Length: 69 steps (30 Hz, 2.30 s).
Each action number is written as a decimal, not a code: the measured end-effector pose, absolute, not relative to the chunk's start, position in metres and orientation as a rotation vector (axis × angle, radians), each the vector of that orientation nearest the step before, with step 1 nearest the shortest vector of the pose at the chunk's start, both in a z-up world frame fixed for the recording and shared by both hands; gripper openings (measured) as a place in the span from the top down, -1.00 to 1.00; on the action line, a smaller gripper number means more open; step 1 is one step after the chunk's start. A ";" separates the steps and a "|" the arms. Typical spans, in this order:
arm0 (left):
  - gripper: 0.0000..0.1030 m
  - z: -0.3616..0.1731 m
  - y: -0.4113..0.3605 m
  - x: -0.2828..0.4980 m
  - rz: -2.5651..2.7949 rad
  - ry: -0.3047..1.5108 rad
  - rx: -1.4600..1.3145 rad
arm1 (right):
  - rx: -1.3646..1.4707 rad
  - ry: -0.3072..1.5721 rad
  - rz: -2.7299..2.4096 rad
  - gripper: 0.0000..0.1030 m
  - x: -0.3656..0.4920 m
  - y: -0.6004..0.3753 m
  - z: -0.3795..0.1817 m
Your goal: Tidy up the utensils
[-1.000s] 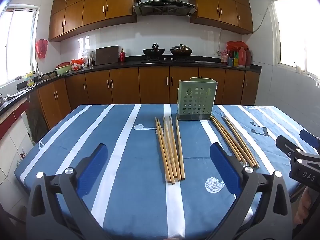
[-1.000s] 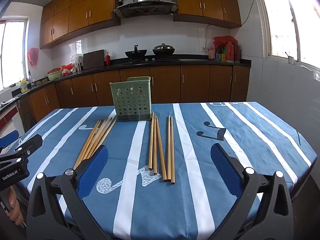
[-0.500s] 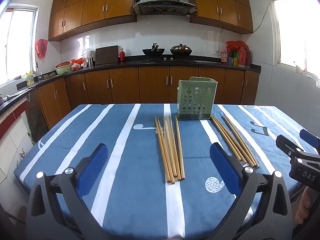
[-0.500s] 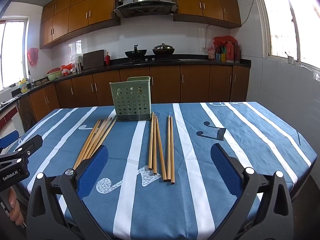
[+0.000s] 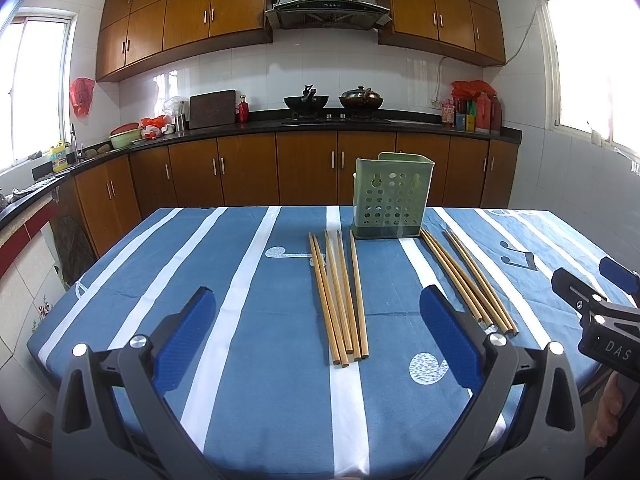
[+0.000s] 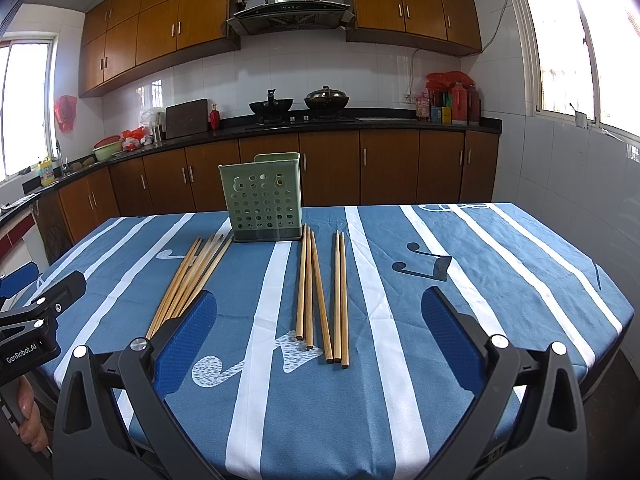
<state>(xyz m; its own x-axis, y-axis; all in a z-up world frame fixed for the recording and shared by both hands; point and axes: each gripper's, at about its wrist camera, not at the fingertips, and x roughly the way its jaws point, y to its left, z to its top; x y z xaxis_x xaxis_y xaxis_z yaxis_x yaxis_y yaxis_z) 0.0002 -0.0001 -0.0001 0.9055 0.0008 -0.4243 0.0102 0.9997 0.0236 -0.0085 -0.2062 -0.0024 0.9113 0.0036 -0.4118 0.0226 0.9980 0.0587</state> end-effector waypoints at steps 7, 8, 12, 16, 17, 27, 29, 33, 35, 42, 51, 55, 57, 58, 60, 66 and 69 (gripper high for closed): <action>-0.93 0.000 0.000 0.000 -0.004 0.439 0.026 | 0.063 0.425 -0.010 -0.97 -0.008 -0.207 -0.002; -0.93 0.000 0.000 0.000 -0.004 0.439 0.026 | 0.063 0.425 -0.011 -0.97 -0.008 -0.207 -0.002; -0.93 0.000 0.000 0.000 -0.004 0.440 0.025 | 0.062 0.425 -0.010 -0.97 -0.008 -0.206 -0.003; -0.93 0.000 0.000 0.000 -0.005 0.440 0.026 | 0.062 0.426 -0.010 -0.97 -0.008 -0.206 -0.003; -0.93 0.000 0.000 0.000 -0.004 0.441 0.026 | 0.062 0.425 -0.011 -0.97 -0.008 -0.206 -0.003; -0.93 0.000 0.000 0.000 -0.005 0.442 0.026 | 0.062 0.426 -0.010 -0.97 -0.007 -0.206 -0.003; -0.93 0.000 0.000 0.000 -0.005 0.443 0.027 | 0.062 0.427 -0.011 -0.97 -0.007 -0.206 -0.003; -0.93 0.000 0.000 0.000 -0.004 0.443 0.027 | 0.061 0.427 -0.010 -0.97 -0.007 -0.206 -0.004; -0.93 0.000 0.000 0.000 -0.004 0.443 0.026 | 0.061 0.427 -0.010 -0.97 -0.007 -0.206 -0.004; -0.93 0.000 0.000 0.000 -0.004 0.444 0.026 | 0.061 0.427 -0.011 -0.97 -0.007 -0.206 -0.004; -0.93 0.000 0.000 0.000 -0.004 0.445 0.027 | 0.061 0.428 -0.011 -0.97 -0.007 -0.207 -0.003; -0.93 0.000 0.000 0.001 -0.005 0.446 0.027 | 0.062 0.429 -0.011 -0.97 -0.007 -0.207 -0.004; -0.93 0.000 0.000 0.001 -0.004 0.446 0.027 | 0.062 0.429 -0.011 -0.97 -0.007 -0.207 -0.004; -0.93 0.000 0.000 0.000 -0.004 0.446 0.027 | 0.063 0.429 -0.011 -0.97 -0.007 -0.207 -0.004; -0.93 0.000 0.000 0.001 -0.004 0.447 0.026 | 0.062 0.430 -0.011 -0.97 -0.007 -0.207 -0.003; -0.93 -0.005 0.003 0.006 0.012 0.469 0.030 | 0.095 0.459 0.000 -0.97 0.000 -0.216 -0.010; -0.93 -0.019 0.006 0.017 0.032 0.506 0.025 | 0.131 0.495 -0.014 -0.96 0.009 -0.222 -0.016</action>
<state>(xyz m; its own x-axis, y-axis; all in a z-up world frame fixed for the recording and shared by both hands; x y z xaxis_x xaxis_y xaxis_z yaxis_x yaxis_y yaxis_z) 0.0172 0.0056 -0.0188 0.8741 0.0367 -0.4843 -0.0245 0.9992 0.0314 0.0094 -0.2216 -0.0162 0.8801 0.0185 -0.4745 0.0449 0.9915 0.1221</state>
